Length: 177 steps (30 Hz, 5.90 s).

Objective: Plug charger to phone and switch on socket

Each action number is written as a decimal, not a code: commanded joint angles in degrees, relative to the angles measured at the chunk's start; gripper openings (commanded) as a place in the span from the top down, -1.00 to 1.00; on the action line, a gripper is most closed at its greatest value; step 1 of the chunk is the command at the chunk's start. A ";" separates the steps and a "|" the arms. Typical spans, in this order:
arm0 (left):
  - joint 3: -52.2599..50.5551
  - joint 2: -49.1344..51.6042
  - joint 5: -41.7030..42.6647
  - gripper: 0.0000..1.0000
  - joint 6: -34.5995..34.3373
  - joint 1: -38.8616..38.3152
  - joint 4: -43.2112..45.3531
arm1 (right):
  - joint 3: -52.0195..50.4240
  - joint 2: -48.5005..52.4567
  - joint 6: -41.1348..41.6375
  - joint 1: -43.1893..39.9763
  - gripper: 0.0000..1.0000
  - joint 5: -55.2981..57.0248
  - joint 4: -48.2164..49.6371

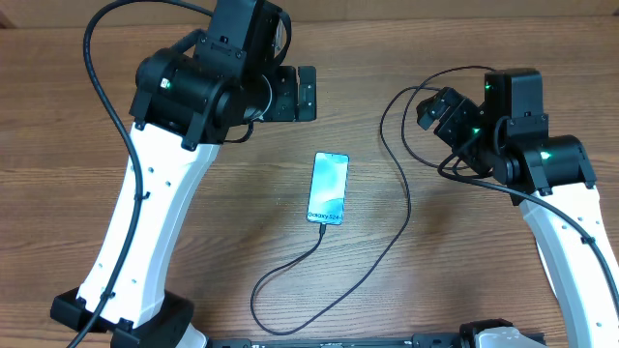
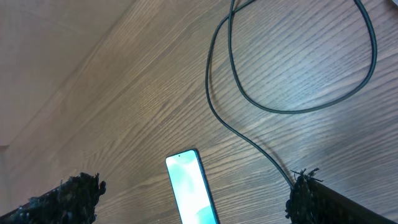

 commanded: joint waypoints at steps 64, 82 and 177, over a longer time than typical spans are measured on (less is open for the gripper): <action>0.00 0.59 -1.05 -0.99 0.63 -0.04 -0.13 | 22.88 45.88 -34.97 -36.26 -1.00 -12.09 -0.72; 0.00 0.61 -1.05 -0.99 0.63 -0.04 -0.13 | 22.88 47.43 -35.01 -36.20 -0.99 -14.91 -2.29; 0.00 0.61 -1.05 -0.99 0.63 -0.04 -0.13 | 22.91 51.23 -36.04 -33.40 -0.87 -16.17 -1.95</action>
